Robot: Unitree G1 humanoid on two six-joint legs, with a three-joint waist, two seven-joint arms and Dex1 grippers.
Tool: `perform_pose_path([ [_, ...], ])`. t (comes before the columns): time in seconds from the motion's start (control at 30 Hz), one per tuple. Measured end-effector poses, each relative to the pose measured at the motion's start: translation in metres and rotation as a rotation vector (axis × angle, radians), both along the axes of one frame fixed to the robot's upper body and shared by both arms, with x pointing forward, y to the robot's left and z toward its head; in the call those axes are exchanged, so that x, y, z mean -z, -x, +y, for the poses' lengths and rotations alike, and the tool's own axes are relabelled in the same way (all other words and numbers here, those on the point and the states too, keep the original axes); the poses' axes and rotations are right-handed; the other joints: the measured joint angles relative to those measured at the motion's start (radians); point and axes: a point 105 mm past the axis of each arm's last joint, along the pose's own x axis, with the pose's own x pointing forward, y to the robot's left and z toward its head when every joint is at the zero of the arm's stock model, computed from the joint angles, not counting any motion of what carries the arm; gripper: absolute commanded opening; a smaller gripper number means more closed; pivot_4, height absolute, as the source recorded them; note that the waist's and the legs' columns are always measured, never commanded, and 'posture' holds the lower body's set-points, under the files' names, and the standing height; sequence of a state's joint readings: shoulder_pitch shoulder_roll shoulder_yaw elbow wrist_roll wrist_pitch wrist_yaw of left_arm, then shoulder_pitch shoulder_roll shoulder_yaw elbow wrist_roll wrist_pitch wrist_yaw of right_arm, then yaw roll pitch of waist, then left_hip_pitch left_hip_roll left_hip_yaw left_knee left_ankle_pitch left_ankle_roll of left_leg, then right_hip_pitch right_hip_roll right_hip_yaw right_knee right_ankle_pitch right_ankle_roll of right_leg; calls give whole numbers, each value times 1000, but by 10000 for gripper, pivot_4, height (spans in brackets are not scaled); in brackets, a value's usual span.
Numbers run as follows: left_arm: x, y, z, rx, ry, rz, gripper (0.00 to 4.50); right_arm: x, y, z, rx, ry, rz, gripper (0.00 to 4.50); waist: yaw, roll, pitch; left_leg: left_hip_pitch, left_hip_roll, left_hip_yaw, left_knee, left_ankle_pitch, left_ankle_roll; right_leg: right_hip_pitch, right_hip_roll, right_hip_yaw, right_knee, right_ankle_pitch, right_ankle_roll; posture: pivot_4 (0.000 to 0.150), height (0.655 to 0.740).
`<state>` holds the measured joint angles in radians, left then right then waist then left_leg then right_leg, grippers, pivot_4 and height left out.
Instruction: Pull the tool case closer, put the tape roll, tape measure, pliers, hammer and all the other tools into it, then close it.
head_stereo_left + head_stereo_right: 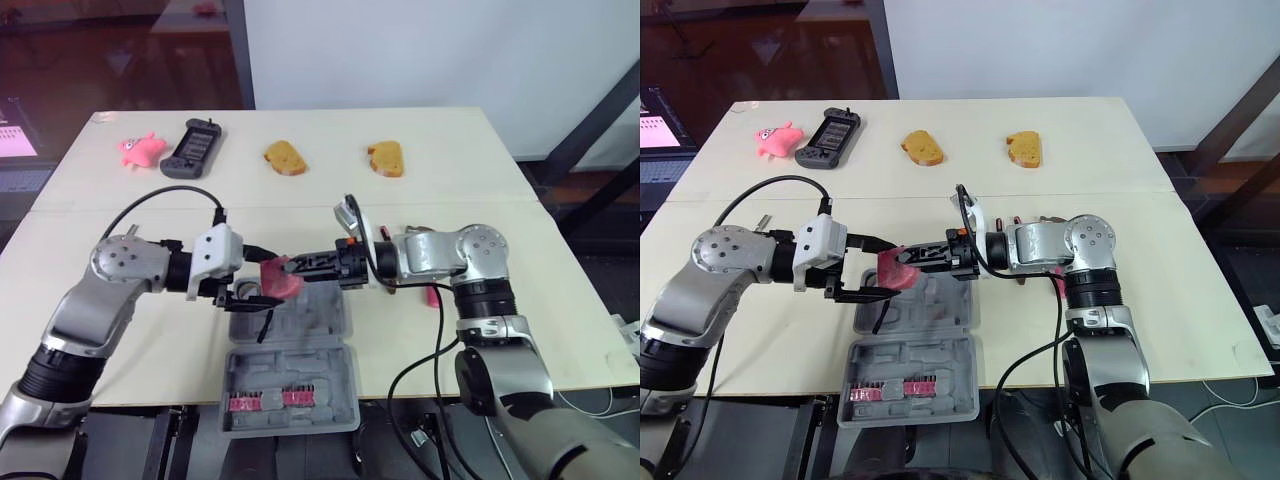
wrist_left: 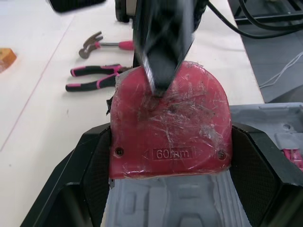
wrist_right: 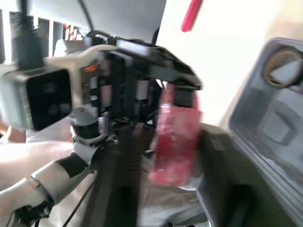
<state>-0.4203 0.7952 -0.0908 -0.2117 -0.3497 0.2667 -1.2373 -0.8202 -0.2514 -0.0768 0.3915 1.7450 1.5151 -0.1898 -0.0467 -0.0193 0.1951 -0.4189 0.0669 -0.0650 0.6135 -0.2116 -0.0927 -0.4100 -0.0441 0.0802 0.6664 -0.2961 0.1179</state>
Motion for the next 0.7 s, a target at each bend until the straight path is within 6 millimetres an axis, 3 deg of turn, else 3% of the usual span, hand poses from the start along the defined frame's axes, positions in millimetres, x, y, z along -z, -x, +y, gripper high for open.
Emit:
perform_pose_path([
  [0.03,-1,-1,-1,0,-2,-5,29525,0,0,0,4,-1,5,5116,0,0,0,0,0,0,0,0,0,0,0,0,0,0,0,1500,7400],
  [0.1,-1,-2,-3,-1,12,-4,39681,-1,0,-3,12,3,13,5115,0,0,0,0,0,0,0,0,0,0,0,0,0,0,0,1500,7400],
  [0.17,1,-3,-3,-9,30,11,44582,-2,2,-3,12,-24,31,5115,0,0,0,0,0,0,0,0,0,0,0,0,0,0,0,1500,7400],
  [0.33,1,-2,1,-22,53,30,45000,-7,4,-9,-6,-50,30,5115,-2,0,0,0,0,0,0,0,0,0,0,0,0,0,0,1500,7400],
  [0.43,-1,-3,16,-81,51,36,45000,-10,4,-30,2,-27,10,5115,0,0,0,-1,0,0,0,0,0,-1,0,0,0,0,0,1500,7400],
  [0.53,-3,2,37,-154,64,74,45000,-11,5,-64,31,44,-9,5114,2,0,0,-1,0,0,0,0,0,-1,0,0,-1,0,0,1500,7400],
  [0.7,-2,16,49,-213,100,162,45000,4,21,-101,43,178,-4,5114,2,0,0,-1,0,0,0,0,0,-1,0,0,-1,0,0,1500,7400],
])
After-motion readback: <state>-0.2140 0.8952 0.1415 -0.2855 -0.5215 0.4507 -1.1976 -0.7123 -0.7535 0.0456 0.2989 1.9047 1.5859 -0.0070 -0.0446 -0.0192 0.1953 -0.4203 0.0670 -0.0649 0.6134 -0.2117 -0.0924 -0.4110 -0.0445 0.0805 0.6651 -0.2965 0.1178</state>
